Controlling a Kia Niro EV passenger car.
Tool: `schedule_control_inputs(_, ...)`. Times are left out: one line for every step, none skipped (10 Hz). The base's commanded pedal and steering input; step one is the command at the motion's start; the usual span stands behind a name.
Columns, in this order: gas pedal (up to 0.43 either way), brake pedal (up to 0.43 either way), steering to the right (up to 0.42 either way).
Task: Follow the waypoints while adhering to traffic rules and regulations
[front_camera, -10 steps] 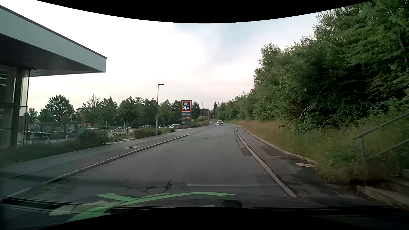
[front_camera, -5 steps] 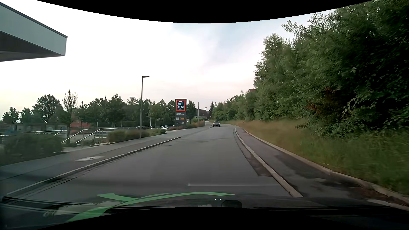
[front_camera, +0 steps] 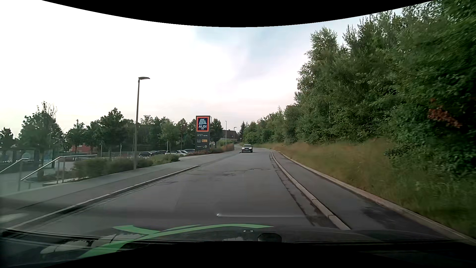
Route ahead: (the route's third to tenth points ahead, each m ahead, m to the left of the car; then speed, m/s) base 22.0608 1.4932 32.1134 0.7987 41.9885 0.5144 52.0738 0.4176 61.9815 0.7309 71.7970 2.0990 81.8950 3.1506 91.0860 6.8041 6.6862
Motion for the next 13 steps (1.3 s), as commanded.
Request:
schedule_control_inputs(0.098,0.0,0.021)
schedule_control_inputs(0.098,0.0,0.021)
schedule_control_inputs(0.098,0.0,0.021)
schedule_control_inputs(0.098,0.0,0.021)
schedule_control_inputs(0.098,0.0,0.02)
schedule_control_inputs(0.098,0.0,0.018)
schedule_control_inputs(0.098,0.0,0.018)
schedule_control_inputs(0.11,0.0,0.019)
schedule_control_inputs(0.11,0.0,0.019)
schedule_control_inputs(0.11,0.0,0.017)
schedule_control_inputs(0.11,0.0,0.015)
schedule_control_inputs(0.11,0.0,0.013)
schedule_control_inputs(0.11,0.0,0.01)
